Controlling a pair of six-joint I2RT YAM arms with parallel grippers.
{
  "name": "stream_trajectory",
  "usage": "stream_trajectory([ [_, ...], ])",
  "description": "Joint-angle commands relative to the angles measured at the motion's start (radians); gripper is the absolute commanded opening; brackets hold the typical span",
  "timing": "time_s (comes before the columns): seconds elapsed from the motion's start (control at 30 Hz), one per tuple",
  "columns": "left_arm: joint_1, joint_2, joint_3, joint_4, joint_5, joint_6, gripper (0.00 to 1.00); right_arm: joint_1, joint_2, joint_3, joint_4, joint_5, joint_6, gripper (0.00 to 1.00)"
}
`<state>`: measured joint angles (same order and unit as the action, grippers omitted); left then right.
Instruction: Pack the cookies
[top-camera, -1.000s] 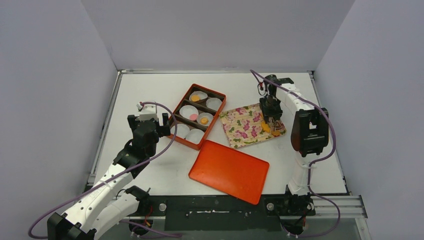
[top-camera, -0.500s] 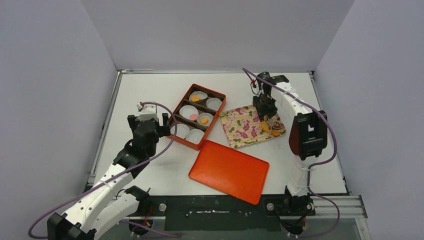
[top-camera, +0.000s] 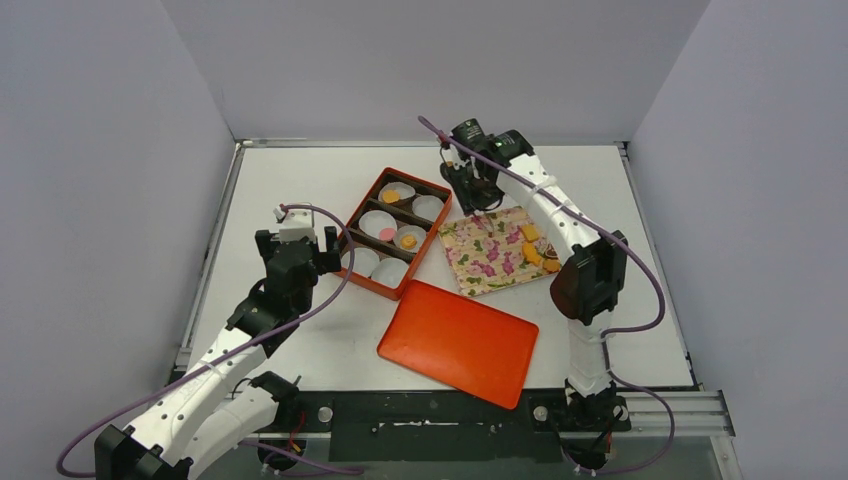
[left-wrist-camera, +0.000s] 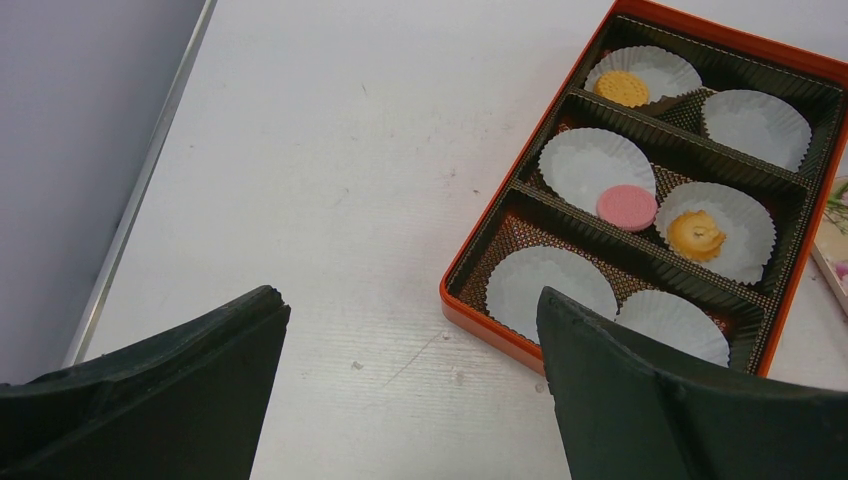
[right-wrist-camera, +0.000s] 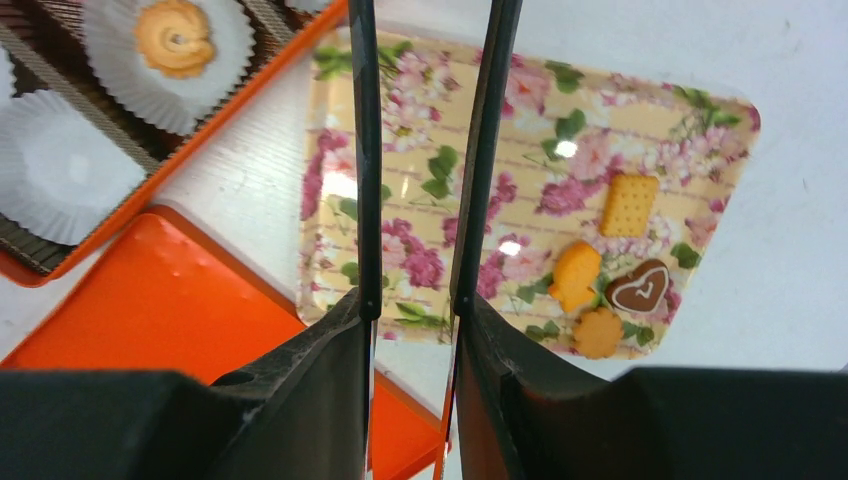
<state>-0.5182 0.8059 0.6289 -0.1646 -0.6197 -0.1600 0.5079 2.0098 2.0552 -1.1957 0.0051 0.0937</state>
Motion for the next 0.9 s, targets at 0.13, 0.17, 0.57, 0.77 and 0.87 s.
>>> stream_trajectory([
  [0.13,-0.005,-0.014,0.002,0.052,0.005,0.010,0.93,0.072,0.097,0.118,-0.040,0.024,0.022,0.22],
  [0.17,-0.006,-0.013,0.002,0.052,0.005,0.010,0.93,0.075,0.103,0.119,-0.036,0.022,0.022,0.22],
  [0.57,-0.006,-0.013,0.001,0.053,0.006,0.011,0.93,0.092,0.182,0.118,0.013,0.003,0.013,0.22],
  [0.77,-0.006,-0.011,0.001,0.052,0.005,0.010,0.93,0.098,0.213,0.120,0.031,-0.031,0.004,0.23],
  [0.87,-0.006,-0.011,0.000,0.052,0.004,0.010,0.93,0.098,0.226,0.119,0.034,-0.038,-0.001,0.23],
])
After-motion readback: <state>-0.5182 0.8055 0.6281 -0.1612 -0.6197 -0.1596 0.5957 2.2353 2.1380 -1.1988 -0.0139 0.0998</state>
